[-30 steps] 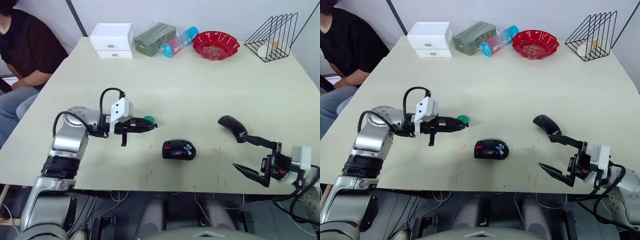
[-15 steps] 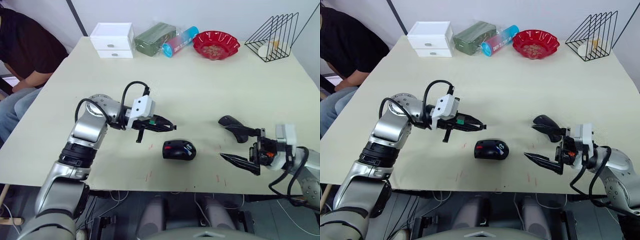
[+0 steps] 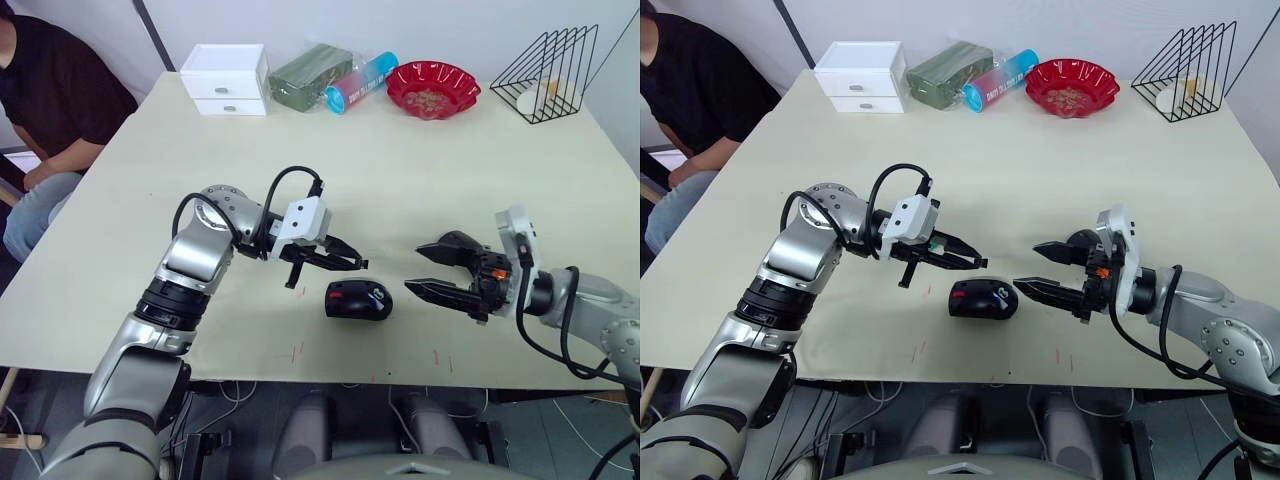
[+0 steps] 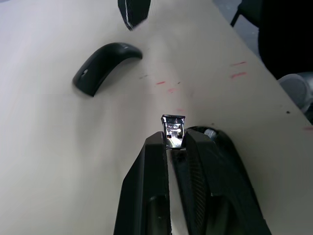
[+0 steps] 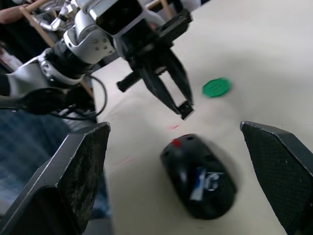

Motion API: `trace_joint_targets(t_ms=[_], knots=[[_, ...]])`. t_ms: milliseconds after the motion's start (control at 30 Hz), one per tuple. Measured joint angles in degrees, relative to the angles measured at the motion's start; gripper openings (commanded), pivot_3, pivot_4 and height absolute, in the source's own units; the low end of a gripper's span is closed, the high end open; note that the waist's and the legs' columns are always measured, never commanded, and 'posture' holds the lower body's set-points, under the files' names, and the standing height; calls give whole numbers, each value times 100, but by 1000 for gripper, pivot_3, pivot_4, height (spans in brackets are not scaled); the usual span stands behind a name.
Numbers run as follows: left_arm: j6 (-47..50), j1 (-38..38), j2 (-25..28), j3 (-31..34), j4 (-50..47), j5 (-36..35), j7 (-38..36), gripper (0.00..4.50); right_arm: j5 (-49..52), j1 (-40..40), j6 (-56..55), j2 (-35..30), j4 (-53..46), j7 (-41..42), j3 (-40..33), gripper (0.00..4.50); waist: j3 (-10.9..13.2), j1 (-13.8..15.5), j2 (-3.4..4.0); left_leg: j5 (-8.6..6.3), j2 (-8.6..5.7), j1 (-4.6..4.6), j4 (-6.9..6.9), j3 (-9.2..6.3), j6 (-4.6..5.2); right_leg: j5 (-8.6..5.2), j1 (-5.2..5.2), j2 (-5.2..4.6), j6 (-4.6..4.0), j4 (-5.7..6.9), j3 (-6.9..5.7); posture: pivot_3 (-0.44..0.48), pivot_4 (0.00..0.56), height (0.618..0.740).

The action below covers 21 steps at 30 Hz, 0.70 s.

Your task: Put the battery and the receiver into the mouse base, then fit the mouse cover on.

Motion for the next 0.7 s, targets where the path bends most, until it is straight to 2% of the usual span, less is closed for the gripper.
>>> trace_joint_targets(t_ms=[133, 200, 267, 300, 333, 400, 433, 500, 600, 700], knots=[[-11, -6, -42, -6, 0, 5, 0, 50, 556, -376, 722, -50, 184, -523, 58, 4500, 1, 6, -2, 0, 1, -5, -3, -11, 0, -2, -2, 2, -3, -2, -10, 0, 150, 740], [-8, -6, -52, -7, -4, 8, 5, 50, 1297, -686, 1170, -31, 479, -1122, 147, 4500, 2, -1, -3, 0, 1, -6, -1, -7, 0, -1, -3, 0, -3, -1, -7, 0, 150, 740], [-3, -6, -72, -8, -20, 11, 20, 50, 2444, -1041, 1347, 7, 881, -2140, 359, 4500, 3, -11, -5, 0, 2, -6, 0, -7, 0, -1, -2, -1, -3, 1, -7, 0, 150, 740], [-3, -5, -76, -9, -24, 11, 22, 50, 2498, -1051, 1347, 8, 895, -2191, 372, 4500, 3, -16, -5, 0, 2, -6, 0, -7, 0, -1, -2, -1, -3, 0, -8, 0, 150, 740], [18, -5, -93, -8, -41, 10, 67, 50, 3436, -1156, 1230, -38, 1161, -2999, 646, 4500, 5, -21, -7, 0, 3, -9, -1, -10, 0, -1, -3, -1, -3, -2, -11, 0, 150, 740], [20, -5, -99, -8, -42, 10, 87, 50, 3886, -1187, 1132, -51, 1269, -3374, 803, 4500, 5, -21, -8, 0, 3, -16, -1, -12, 0, -1, -8, -1, -3, -4, -14, 0, 150, 740], [20, -6, -111, -8, -42, 12, 111, 50, 4341, -1223, 985, -51, 1348, -3796, 956, 4238, 5, -24, -8, 0, 3, -25, 1, -11, 0, -1, -17, -2, -3, -3, -13, 0, 150, 740], [19, -6, -146, -8, -40, 18, 127, 50, 4542, -1250, 896, -26, 1394, -4094, 1031, 3818, 5, -35, -8, 1, 3, -70, 19, -17, 1, 1, -54, -2, -1, 6, -19, 0, 150, 740], [20, -6, -188, -10, -37, 38, 143, 50, 4567, -1250, 814, 68, 1512, -4392, 1105, 2497, 5, -38, -8, 1, 2, -91, 25, -15, 1, 4, -73, -2, 2, 10, -18, 0, 150, 740], [20, -6, -205, -10, -38, 40, 181, 50, 4569, -1250, 781, 183, 1546, -4563, 1170, 2497, 5, -60, -8, 1, 3, -91, 23, -16, 1, 4, -73, -2, 1, 8, -19, 0, 150, 740]])
